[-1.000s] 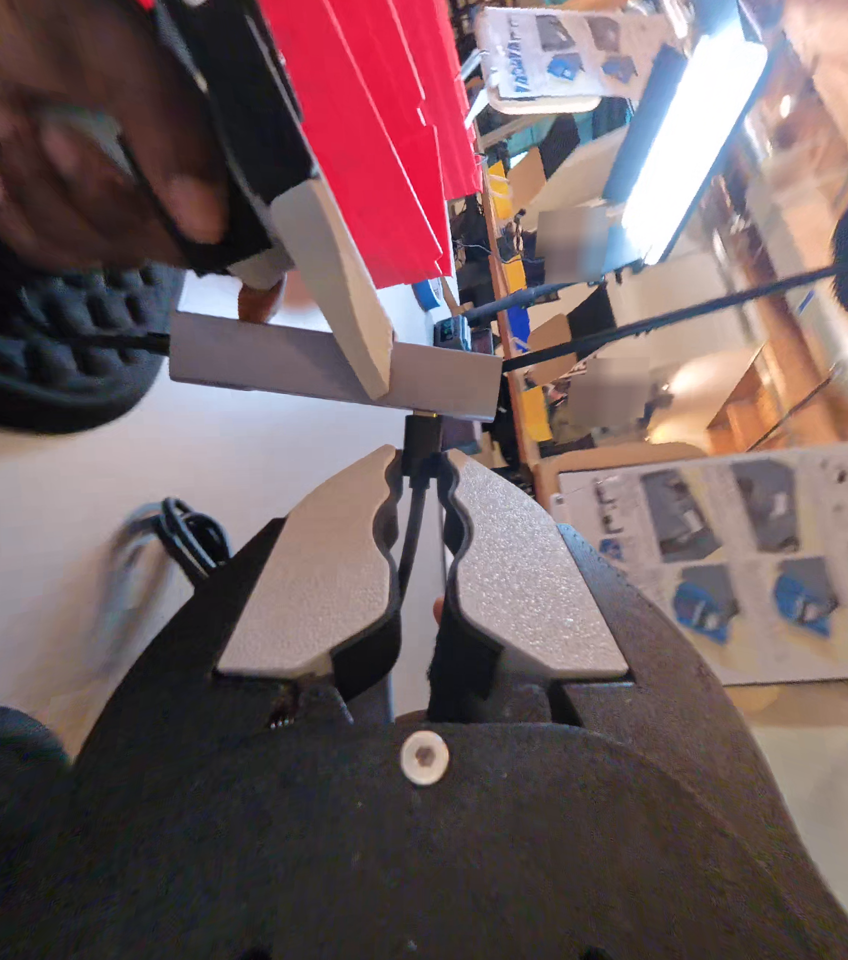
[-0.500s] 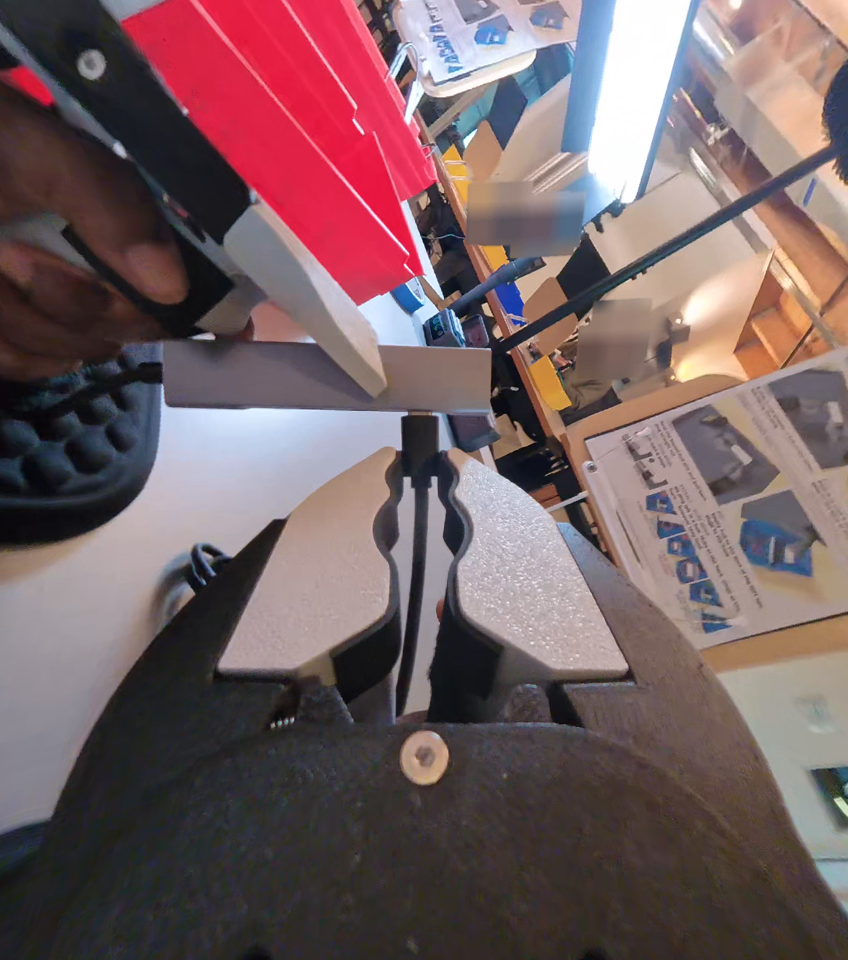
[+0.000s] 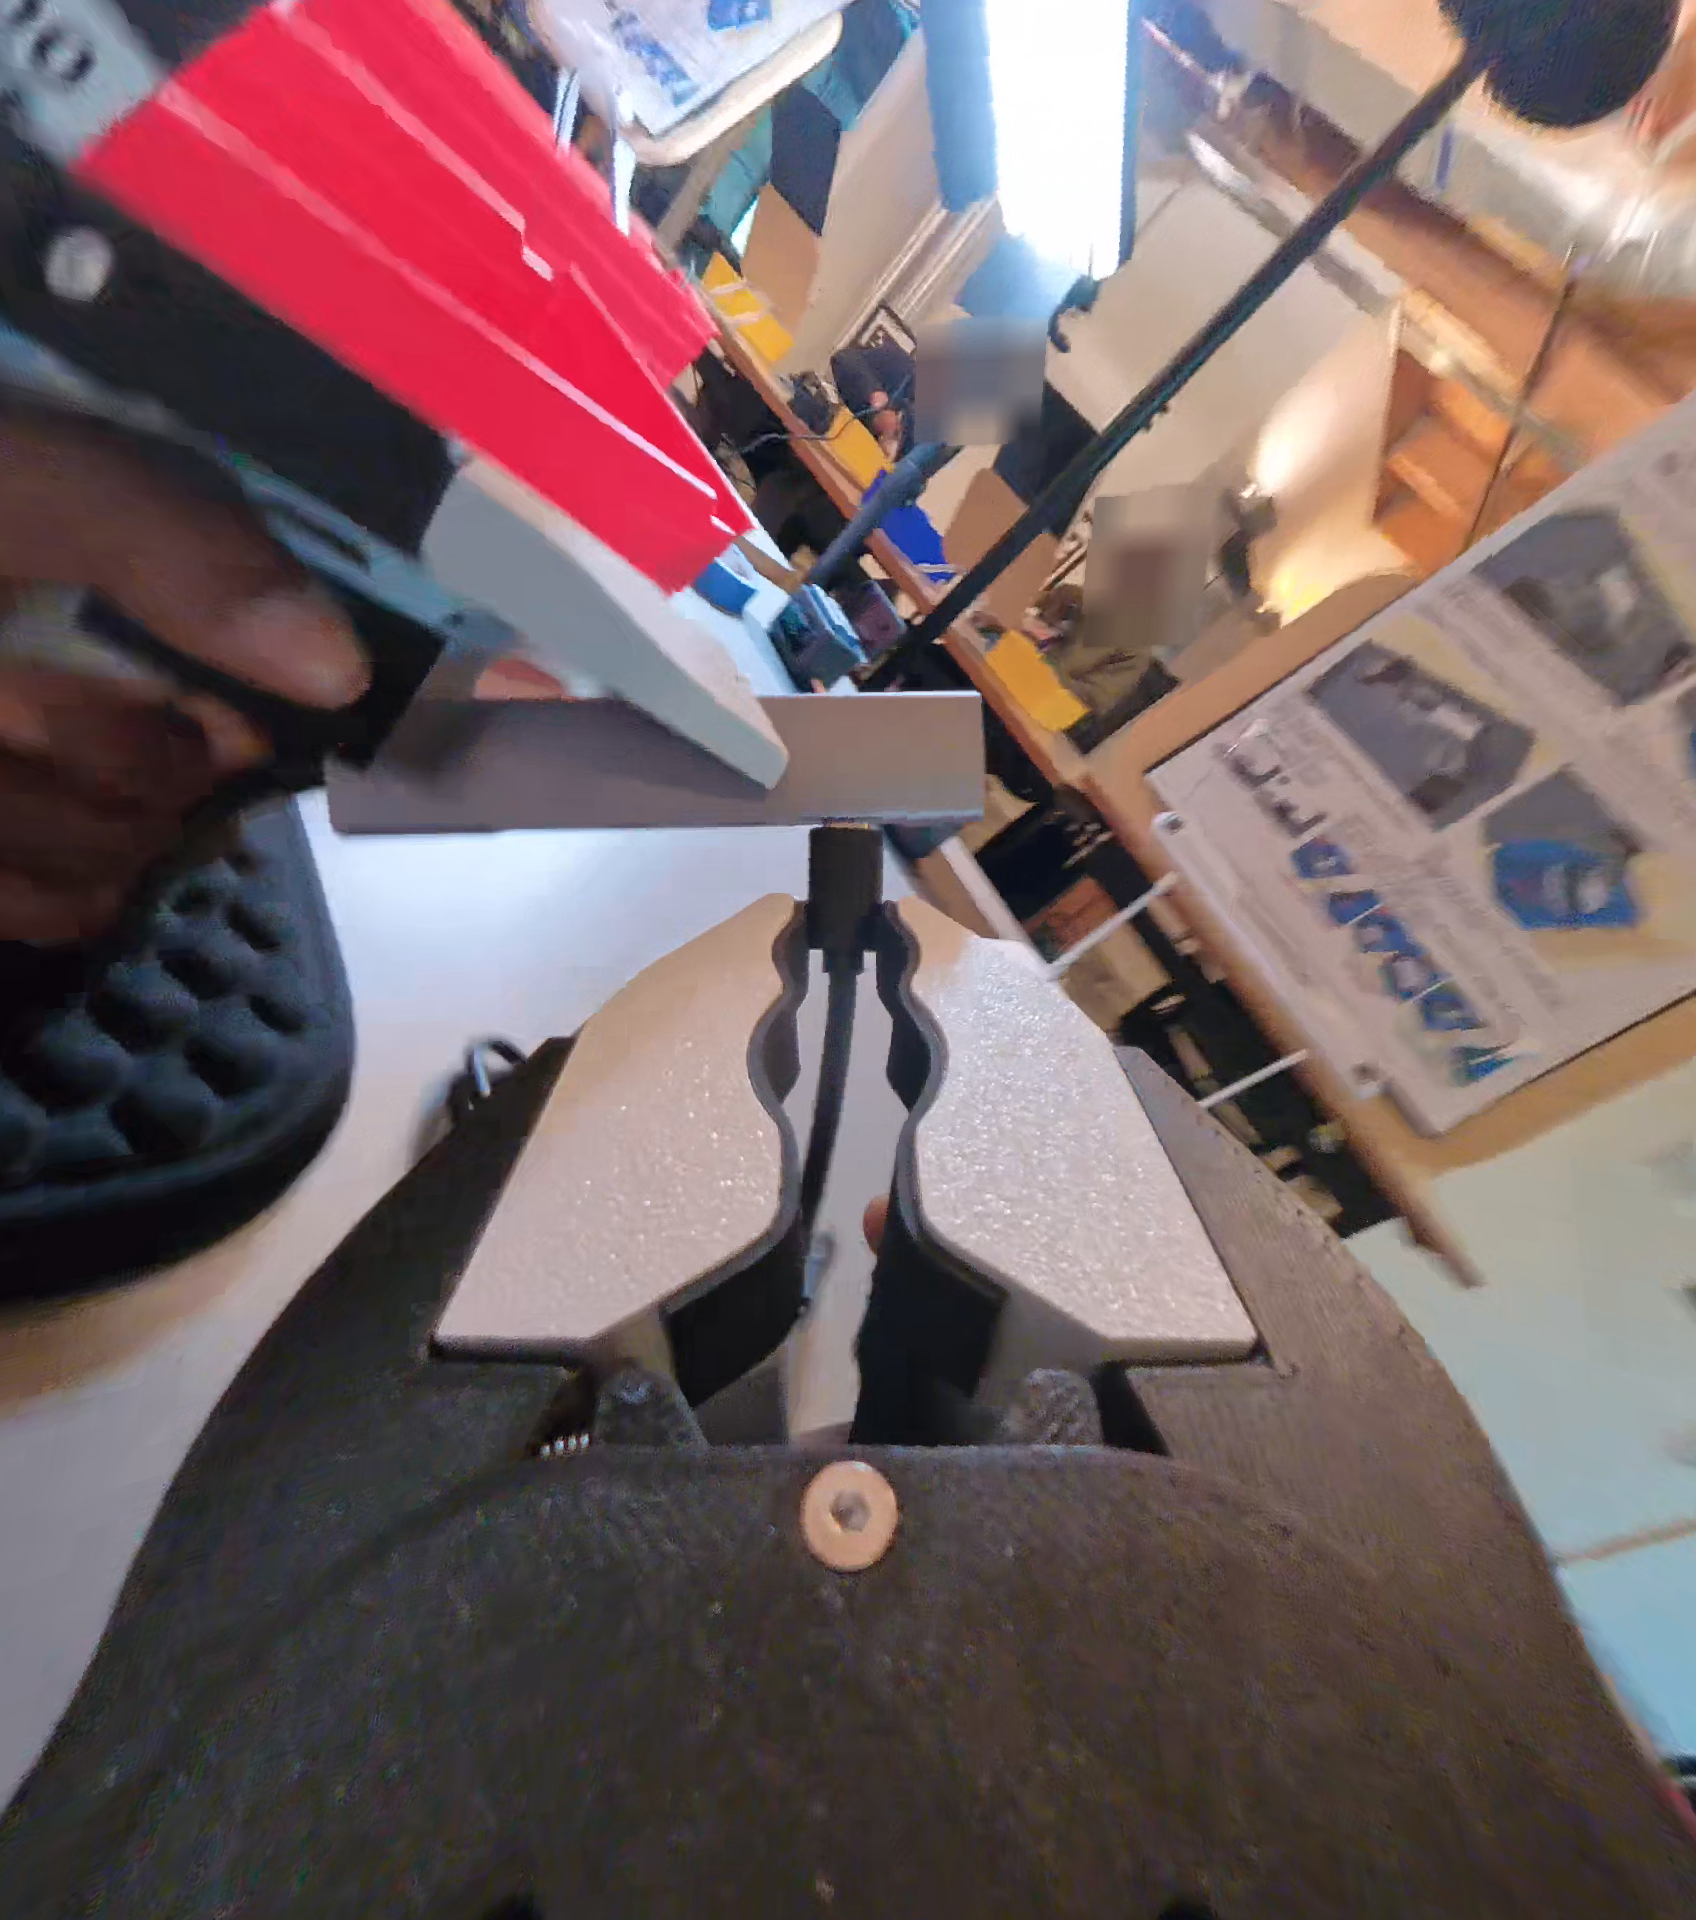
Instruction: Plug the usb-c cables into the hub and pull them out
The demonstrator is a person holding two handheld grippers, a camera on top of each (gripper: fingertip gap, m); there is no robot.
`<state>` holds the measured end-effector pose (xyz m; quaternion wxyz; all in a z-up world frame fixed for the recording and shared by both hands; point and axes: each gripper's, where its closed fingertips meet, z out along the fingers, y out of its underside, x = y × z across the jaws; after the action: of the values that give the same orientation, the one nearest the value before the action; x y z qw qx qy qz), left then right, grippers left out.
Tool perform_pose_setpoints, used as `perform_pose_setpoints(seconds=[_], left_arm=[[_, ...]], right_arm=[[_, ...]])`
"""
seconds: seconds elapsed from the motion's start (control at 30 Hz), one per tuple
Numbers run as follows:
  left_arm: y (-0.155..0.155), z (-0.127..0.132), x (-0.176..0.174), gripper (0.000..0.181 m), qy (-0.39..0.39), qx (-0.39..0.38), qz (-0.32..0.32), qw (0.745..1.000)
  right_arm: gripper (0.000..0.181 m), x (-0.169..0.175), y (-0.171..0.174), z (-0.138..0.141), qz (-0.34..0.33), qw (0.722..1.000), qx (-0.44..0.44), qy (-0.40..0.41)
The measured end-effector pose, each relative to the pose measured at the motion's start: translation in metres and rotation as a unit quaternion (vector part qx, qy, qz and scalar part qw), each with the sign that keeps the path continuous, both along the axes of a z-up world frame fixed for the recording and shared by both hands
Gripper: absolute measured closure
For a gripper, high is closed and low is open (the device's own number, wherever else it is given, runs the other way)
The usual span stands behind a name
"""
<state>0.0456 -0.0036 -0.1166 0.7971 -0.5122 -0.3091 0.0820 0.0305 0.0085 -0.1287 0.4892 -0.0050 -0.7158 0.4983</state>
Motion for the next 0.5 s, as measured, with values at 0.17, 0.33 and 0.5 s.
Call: perform_pose_setpoints(seconds=[0.17,0.33,0.5], left_arm=[[0.011,0.001,0.005,0.173,0.019,-0.026,-0.005,0.999],[0.008,0.000,0.003,0.172,-0.002,-0.006,-0.028,1.000],[0.019,-0.001,0.012,0.156,-0.006,-0.013,-0.091,0.996]], right_arm=[[0.168,0.002,0.010,0.004,0.051,0.998,0.045,-0.005],[0.169,0.001,0.007,0.003,0.023,0.998,0.049,0.037],[0.169,0.014,0.014,0.007,0.055,0.988,0.115,0.086]])
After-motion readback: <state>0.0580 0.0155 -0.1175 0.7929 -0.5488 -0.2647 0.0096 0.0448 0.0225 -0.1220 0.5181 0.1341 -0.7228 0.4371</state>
